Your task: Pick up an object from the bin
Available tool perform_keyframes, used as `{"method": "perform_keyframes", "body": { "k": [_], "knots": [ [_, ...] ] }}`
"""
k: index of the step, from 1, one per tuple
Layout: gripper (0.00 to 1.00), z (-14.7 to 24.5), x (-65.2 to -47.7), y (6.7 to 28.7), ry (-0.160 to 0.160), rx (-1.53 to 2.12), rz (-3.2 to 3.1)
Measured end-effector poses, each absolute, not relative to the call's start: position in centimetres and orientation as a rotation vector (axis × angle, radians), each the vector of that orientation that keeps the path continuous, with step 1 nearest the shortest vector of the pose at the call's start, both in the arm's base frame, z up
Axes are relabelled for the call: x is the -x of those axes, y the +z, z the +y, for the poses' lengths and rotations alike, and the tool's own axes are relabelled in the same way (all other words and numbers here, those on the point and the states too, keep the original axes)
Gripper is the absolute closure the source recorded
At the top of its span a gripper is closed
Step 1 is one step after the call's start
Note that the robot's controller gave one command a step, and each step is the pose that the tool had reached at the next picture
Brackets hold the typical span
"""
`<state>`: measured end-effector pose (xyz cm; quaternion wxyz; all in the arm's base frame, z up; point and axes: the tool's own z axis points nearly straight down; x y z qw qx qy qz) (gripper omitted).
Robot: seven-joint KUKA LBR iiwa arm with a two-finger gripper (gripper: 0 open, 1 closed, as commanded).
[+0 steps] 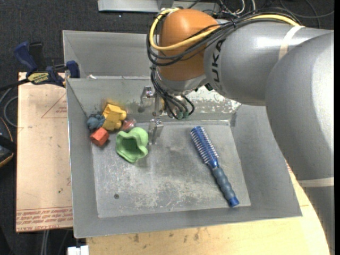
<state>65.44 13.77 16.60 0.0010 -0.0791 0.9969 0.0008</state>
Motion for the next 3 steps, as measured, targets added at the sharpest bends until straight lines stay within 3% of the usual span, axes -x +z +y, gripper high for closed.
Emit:
{"method": "perform_keyframes", "body": {
  "k": [1, 2, 3],
  "knots": [
    [0.00, 19.6, -65.3, 8.2, 0.004, 0.125, 3.132],
    [1.00, 19.6, -65.3, 8.1, 0.004, 0.126, 3.133],
    [1.00, 19.0, -63.2, 22.4, 0.005, 0.126, 3.128]
  ]
}}
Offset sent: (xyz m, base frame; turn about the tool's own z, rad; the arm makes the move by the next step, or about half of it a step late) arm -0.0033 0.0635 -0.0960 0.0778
